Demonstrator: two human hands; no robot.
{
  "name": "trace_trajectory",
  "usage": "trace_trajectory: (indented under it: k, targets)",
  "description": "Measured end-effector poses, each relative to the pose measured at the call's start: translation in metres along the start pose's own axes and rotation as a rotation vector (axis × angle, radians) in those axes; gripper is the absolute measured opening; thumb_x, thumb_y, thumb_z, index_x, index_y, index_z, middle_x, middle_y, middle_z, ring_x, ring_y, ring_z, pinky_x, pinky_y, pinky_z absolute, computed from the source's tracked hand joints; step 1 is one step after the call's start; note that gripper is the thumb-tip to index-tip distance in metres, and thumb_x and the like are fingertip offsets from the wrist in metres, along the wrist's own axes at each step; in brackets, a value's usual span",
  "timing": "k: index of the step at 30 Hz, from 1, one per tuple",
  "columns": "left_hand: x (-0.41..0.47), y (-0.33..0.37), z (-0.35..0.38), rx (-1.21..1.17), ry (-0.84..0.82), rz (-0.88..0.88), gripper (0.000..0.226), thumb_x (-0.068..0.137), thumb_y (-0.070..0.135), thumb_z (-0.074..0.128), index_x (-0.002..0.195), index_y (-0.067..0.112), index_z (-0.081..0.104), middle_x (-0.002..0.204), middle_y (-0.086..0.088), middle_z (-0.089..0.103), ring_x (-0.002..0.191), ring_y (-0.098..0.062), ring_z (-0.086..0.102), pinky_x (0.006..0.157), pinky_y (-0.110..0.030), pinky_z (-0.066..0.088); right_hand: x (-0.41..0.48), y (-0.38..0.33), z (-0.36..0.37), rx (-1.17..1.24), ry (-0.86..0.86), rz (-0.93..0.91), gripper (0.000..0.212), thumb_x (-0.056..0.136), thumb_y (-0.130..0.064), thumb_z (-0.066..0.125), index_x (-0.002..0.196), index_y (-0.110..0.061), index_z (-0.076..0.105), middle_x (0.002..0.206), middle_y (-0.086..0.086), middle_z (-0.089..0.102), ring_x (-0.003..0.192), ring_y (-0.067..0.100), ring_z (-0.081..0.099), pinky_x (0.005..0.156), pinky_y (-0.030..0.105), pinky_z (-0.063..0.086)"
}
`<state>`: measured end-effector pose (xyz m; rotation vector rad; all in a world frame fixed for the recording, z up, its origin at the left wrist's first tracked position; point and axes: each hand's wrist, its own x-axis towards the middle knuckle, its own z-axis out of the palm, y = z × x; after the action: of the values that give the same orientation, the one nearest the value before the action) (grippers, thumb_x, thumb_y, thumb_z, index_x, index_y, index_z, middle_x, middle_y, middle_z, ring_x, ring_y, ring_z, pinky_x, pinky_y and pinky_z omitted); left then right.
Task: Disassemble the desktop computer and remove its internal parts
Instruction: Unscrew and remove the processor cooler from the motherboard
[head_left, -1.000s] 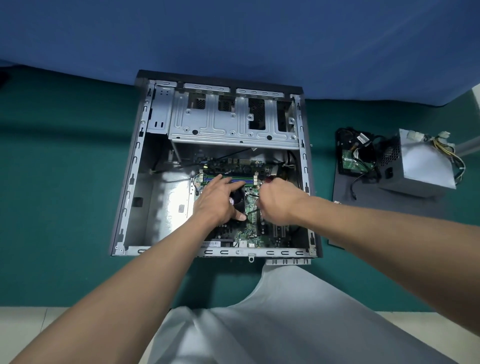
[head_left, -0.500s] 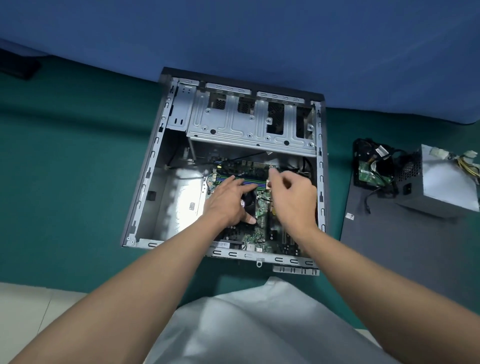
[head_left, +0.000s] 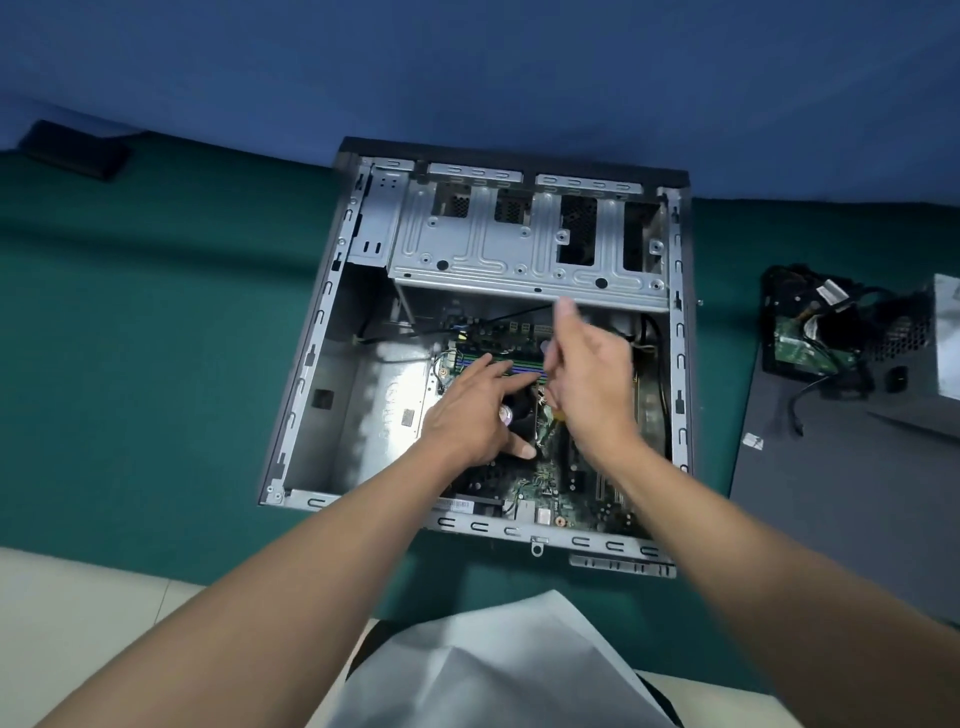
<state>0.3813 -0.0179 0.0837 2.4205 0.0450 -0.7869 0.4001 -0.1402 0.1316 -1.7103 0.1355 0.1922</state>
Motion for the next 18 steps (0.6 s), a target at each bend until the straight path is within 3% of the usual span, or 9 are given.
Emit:
trace_trajectory:
  k: [3, 6, 9, 13, 15, 18]
  targets:
    - [-0.002, 0.000, 0.002, -0.021, 0.010, -0.025, 0.099, 0.067, 0.032, 0.086, 0.148, 0.040, 0.031, 0.161, 0.011, 0.014, 0.149, -0.008, -0.001, 0.122, -0.037, 0.004, -0.006, 0.006, 0.011, 0.145, 0.442, 0.153, 0.059, 0.099, -0.049, 0.038, 0.048, -0.020, 0.046, 0.044, -0.007, 0.043, 0.052, 0.017, 0.045, 0.057, 0.034, 0.033]
    - [-0.008, 0.002, 0.004, -0.002, 0.053, -0.037, 0.096, 0.071, 0.030, 0.084, 0.149, 0.039, 0.029, 0.162, 0.010, 0.010, 0.149, -0.009, -0.004, 0.122, -0.041, 0.002, -0.016, 0.008, 0.022, 0.247, 0.492, 0.198, 0.063, 0.096, -0.053, 0.040, 0.040, -0.023, 0.039, 0.040, -0.011, 0.032, 0.043, 0.009, 0.033, 0.052, 0.031, 0.026]
    - [-0.010, 0.003, 0.007, 0.031, 0.059, -0.043, 0.093, 0.074, 0.029, 0.082, 0.150, 0.038, 0.029, 0.163, 0.008, 0.008, 0.149, -0.010, -0.005, 0.122, -0.039, 0.002, -0.025, 0.014, 0.020, 0.293, 0.253, 0.075, 0.062, 0.096, -0.047, 0.043, 0.038, -0.024, 0.035, 0.041, -0.010, 0.026, 0.041, 0.013, 0.023, 0.046, 0.027, 0.022]
    - [-0.008, 0.005, 0.004, 0.024, 0.051, -0.042, 0.069, 0.071, 0.032, 0.083, 0.133, 0.030, 0.052, 0.162, 0.009, 0.012, 0.149, -0.012, -0.003, 0.122, -0.041, 0.005, -0.008, 0.007, -0.004, 0.111, -0.419, 0.060, 0.059, 0.095, -0.043, 0.044, 0.040, -0.023, 0.036, 0.040, -0.005, 0.027, 0.040, 0.017, 0.024, 0.047, 0.018, 0.031]
    - [-0.010, 0.007, 0.005, 0.048, 0.063, -0.060, 0.076, 0.071, 0.034, 0.083, 0.138, 0.031, 0.047, 0.162, 0.008, 0.012, 0.149, -0.013, -0.001, 0.122, -0.042, 0.005, -0.004, 0.002, -0.009, -0.135, -0.461, 0.043, 0.054, 0.098, -0.044, 0.042, 0.048, -0.023, 0.040, 0.046, -0.008, 0.037, 0.045, 0.016, 0.035, 0.053, 0.023, 0.034]
    - [-0.013, 0.011, 0.005, 0.074, 0.087, -0.134, 0.100, 0.072, 0.035, 0.084, 0.152, 0.029, 0.024, 0.163, 0.006, 0.009, 0.149, -0.015, 0.002, 0.119, -0.042, 0.011, -0.008, -0.007, -0.010, -0.871, -0.368, -0.158, 0.043, 0.095, -0.053, 0.033, 0.064, -0.025, 0.044, 0.069, -0.007, 0.049, 0.069, 0.014, 0.051, 0.064, 0.031, 0.037]
